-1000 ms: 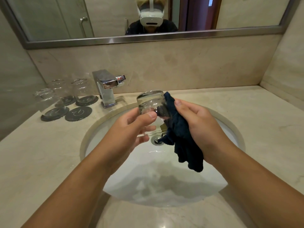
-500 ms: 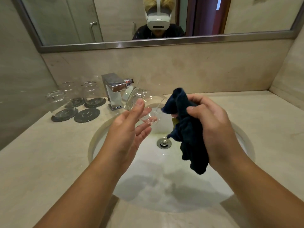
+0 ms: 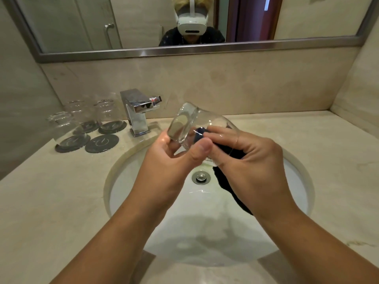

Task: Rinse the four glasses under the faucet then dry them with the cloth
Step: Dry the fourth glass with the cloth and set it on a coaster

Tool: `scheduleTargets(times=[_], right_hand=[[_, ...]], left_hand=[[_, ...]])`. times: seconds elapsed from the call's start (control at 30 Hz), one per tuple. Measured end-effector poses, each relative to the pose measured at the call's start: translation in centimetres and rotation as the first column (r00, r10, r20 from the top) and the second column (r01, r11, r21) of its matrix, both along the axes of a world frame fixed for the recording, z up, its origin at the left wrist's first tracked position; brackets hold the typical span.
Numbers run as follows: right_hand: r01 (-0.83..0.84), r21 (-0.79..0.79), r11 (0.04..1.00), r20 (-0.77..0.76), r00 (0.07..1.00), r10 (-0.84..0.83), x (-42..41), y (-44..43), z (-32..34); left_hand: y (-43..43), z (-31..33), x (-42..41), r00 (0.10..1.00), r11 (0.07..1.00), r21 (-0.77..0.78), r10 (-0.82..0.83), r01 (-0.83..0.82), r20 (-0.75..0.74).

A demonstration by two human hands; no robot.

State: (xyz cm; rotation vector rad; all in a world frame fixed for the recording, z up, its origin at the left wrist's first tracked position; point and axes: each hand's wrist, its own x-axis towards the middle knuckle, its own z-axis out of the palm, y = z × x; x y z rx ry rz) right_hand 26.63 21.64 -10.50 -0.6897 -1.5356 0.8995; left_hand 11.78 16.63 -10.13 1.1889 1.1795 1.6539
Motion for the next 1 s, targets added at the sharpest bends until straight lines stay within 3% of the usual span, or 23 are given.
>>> scheduleTargets(times=[0.07, 0.17, 0.33, 0.4, 0.47, 0.67, 0.8, 1.0], right_hand=[[-0.116, -0.109, 0.987, -0.004, 0.993, 0.117, 0.1, 0.2, 0.2], [-0.222, -0.181, 0.958, 0.127, 0.961, 0.247, 0.4, 0.5, 0.6], [-0.445, -0.282, 0.850, 0.211, 0.835, 0.508, 1.3, 0.6, 1.4], [-0.420, -0.183, 0.889, 0.362, 0.812, 0.458, 1.2, 0.2, 1.4], [-0.377, -0.132, 0.917, 0.397, 0.827, 0.397, 0.9, 0.0, 1.3], [-0.305, -0.179, 0.935, 0.155, 0.930, 0.333, 1.0, 0.1, 1.2], [-0.287, -0.159, 0.945, 0.176, 0.933, 0.313, 0.9, -0.2, 1.2], [-0.391, -0.261, 0.882, 0.183, 0.878, 0.443, 0.9, -0.2, 1.3]], left_hand=[[0.0, 0.1, -0.1, 1.000, 1.000, 0.019, 0.015, -0.015, -0.021], [-0.1, 0.3, -0.4, 0.999, 0.999, 0.027, 0.046, -0.045, -0.013], [0.1, 0.3, -0.9, 0.998, 0.998, 0.023, 0.056, -0.057, 0.026], [0.1, 0.3, -0.9, 0.997, 0.998, 0.021, 0.056, -0.057, 0.050], [0.3, 0.2, -0.9, 0.996, 0.999, 0.015, 0.049, -0.050, 0.075], [0.7, 0.0, -0.9, 0.979, 0.998, -0.030, 0.065, -0.061, 0.195], [0.4, 0.2, -1.3, 0.991, 1.000, 0.004, -0.010, 0.009, 0.134], [-0.1, 0.6, -1.3, 0.996, 0.995, 0.052, -0.079, 0.081, -0.040]])
